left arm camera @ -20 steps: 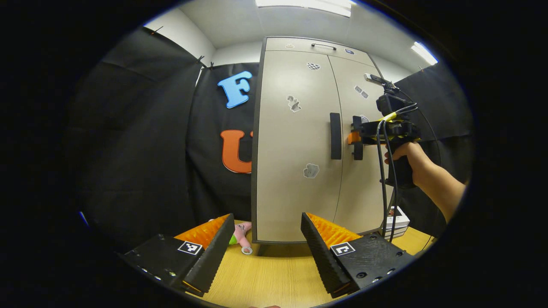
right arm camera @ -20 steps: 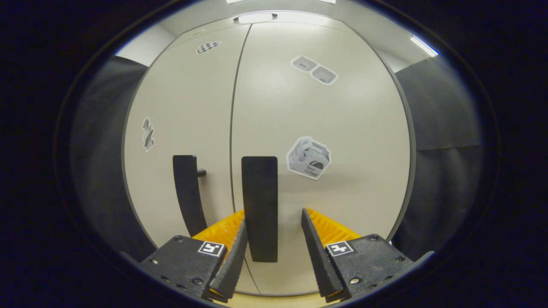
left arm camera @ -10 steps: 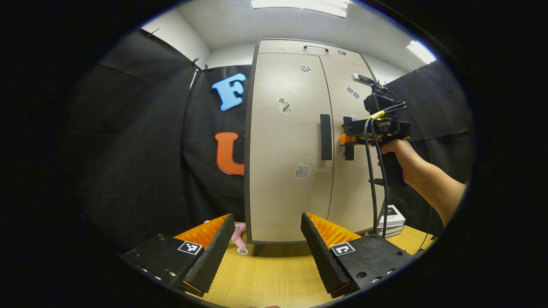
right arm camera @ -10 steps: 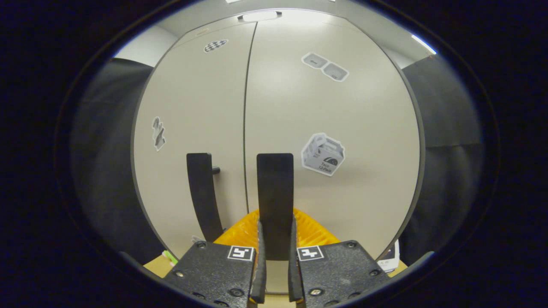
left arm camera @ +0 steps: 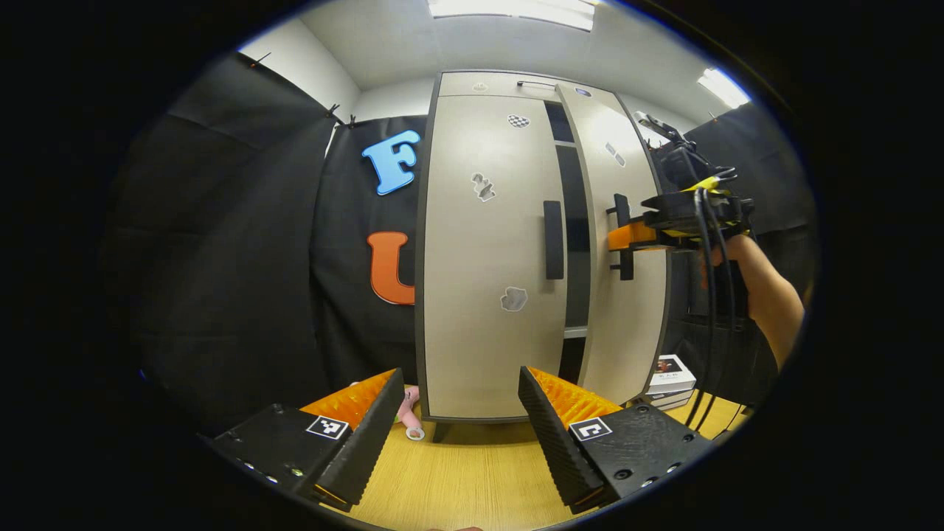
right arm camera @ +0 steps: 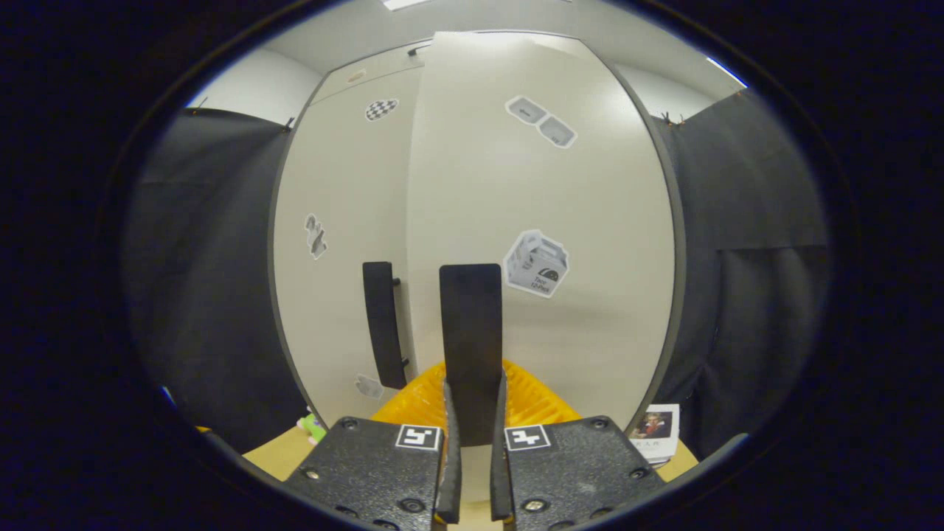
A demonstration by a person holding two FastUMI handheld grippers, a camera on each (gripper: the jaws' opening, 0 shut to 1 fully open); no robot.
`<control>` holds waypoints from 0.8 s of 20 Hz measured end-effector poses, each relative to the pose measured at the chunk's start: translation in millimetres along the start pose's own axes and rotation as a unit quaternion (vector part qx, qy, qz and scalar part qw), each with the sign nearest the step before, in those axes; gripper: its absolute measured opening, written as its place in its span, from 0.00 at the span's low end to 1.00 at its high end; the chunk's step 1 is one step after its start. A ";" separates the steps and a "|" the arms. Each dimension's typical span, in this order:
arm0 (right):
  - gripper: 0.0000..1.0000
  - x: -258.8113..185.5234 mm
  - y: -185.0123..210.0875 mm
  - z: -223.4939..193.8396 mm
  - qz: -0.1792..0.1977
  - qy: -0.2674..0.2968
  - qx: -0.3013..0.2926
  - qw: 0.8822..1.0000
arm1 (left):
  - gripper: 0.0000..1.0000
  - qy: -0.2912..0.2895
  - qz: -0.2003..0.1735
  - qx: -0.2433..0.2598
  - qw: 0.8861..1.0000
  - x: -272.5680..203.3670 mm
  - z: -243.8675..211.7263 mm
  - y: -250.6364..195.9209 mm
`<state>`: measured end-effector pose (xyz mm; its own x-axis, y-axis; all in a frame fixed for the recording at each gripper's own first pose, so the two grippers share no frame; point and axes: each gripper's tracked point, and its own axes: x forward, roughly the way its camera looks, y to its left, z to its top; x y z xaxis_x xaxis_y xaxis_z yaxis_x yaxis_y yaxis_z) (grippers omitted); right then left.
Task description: Open the right door of the double-door shoe cabinet with the right hand, and open the left door with the left hand.
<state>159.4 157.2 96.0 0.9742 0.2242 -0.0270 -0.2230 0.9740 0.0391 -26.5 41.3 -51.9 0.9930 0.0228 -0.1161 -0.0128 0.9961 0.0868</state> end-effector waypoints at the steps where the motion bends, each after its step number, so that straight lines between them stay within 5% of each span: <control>1: 0.18 -8.5 -3.7 -0.4 0.004 0.002 0.001 1.000 | 0.93 -0.002 -0.002 0.000 1.000 0.2 1.6 -2.1; 16: 0.14 -110.9 -86.2 -7.2 -0.018 0.008 -0.016 1.000 | 0.93 -0.017 -0.034 -0.003 0.999 3.0 8.1 -42.4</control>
<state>70.4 48.6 88.5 0.9812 0.1883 -0.0436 -0.1882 0.9821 0.0052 -22.1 -1.6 -47.8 0.9950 -0.0483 -0.0878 0.0548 0.9958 0.0736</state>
